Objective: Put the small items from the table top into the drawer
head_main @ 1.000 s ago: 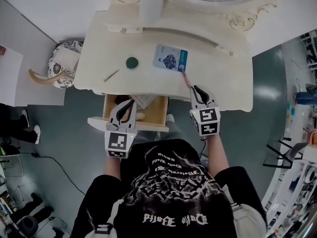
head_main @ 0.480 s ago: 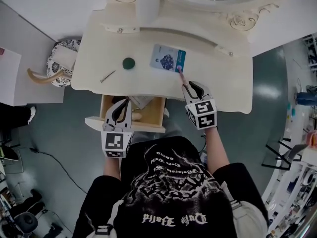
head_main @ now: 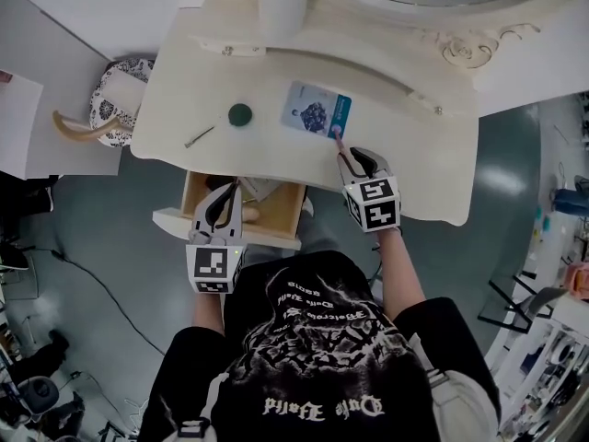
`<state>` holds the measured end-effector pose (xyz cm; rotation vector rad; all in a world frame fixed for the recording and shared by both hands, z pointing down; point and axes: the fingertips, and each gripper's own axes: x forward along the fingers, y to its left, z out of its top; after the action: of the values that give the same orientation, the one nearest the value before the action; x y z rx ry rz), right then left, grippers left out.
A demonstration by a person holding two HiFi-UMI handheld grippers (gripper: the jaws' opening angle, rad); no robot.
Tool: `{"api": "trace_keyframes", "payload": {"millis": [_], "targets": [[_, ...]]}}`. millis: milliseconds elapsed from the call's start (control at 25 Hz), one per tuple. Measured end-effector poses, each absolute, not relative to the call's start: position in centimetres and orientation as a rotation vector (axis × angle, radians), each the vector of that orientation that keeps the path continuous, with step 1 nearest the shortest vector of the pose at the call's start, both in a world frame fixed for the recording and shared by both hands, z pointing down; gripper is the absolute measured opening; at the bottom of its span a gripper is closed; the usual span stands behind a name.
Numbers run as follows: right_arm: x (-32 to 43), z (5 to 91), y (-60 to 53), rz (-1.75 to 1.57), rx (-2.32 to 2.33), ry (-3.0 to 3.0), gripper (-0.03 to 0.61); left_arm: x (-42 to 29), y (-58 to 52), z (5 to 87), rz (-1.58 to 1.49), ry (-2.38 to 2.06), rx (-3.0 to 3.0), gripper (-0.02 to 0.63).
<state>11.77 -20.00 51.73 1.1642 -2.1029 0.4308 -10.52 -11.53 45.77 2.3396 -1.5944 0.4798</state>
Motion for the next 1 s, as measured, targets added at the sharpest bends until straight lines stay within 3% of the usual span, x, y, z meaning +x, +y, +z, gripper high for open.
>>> {"api": "trace_keyframes", "payload": {"millis": [1000], "targets": [[11.9,55.3,-21.2,0.540,1.012,-2.056,0.090,-10.2,-11.1,45.7,0.506,-1.693,2.235,0.015]]}}
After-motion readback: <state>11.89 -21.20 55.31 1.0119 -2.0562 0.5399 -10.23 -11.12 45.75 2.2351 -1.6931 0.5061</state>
